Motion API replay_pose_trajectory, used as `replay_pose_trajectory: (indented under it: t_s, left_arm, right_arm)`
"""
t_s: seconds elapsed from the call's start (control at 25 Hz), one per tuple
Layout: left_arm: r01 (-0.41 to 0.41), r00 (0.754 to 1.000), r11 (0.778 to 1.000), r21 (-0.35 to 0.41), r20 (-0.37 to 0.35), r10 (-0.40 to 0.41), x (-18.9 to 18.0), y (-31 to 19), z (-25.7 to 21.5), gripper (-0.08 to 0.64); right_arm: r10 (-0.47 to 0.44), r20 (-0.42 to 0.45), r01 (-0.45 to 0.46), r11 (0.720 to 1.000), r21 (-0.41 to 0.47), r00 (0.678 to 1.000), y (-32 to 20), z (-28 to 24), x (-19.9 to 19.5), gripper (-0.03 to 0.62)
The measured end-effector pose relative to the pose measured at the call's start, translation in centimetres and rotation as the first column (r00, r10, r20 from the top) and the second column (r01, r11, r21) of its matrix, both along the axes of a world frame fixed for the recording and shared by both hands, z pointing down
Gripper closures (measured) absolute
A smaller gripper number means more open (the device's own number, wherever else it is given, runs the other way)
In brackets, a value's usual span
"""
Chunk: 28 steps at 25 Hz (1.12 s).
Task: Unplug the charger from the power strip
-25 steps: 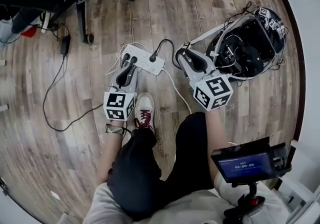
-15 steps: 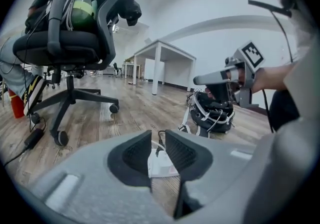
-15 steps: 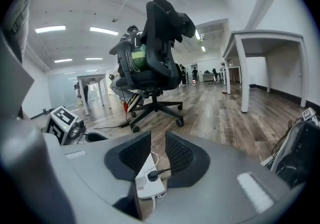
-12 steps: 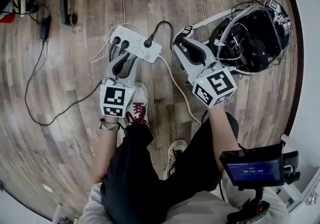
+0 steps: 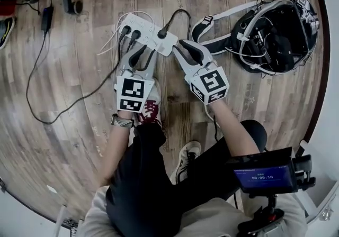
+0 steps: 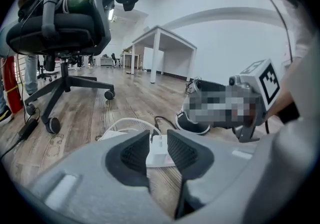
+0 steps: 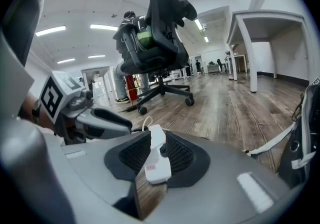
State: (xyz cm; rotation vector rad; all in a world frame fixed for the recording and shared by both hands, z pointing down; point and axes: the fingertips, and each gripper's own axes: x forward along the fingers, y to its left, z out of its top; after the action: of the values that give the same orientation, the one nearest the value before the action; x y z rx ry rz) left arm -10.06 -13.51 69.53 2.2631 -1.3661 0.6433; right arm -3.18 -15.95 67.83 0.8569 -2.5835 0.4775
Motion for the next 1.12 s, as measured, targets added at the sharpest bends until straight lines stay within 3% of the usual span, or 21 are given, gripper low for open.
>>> replay_pose_trajectory:
  t_s: [0.16,0.4,0.56,0.84,1.12]
  left_arm:
    - [0.008,1.000,1.000,-0.023,0.009,-0.008,0.0,-0.2,1.3,0.456]
    - [0.018,1.000,0.998,-0.065,-0.007,-0.019,0.6,-0.3,3.2,0.421]
    - [-0.008,1.000,0.997,-0.070,0.007,0.009,1.2,-0.6,4.0,0.399]
    - [-0.006,1.000,0.997,-0.078,0.016,0.007,1.4,-1.1,4.9,0.399]
    - [-0.022,1.000,0.994,-0.103,0.009,0.023,2.2,-1.3,5.9,0.399]
  right_arm:
    - [-0.050,-0.066,0.044,0.996,-0.083,0.997,1.5,3.1,-0.3,0.492]
    - [-0.074,-0.079,0.062,0.988,-0.140,0.994,1.7,5.2,-1.3,0.483]
    - [-0.051,-0.064,0.041,0.988,-0.149,0.997,1.1,6.7,-1.8,0.479]
    - [-0.130,-0.134,0.108,0.981,-0.161,0.982,2.4,9.5,-1.3,0.474]
    - [-0.115,-0.060,0.104,0.983,-0.154,0.992,1.8,10.6,-1.1,0.472]
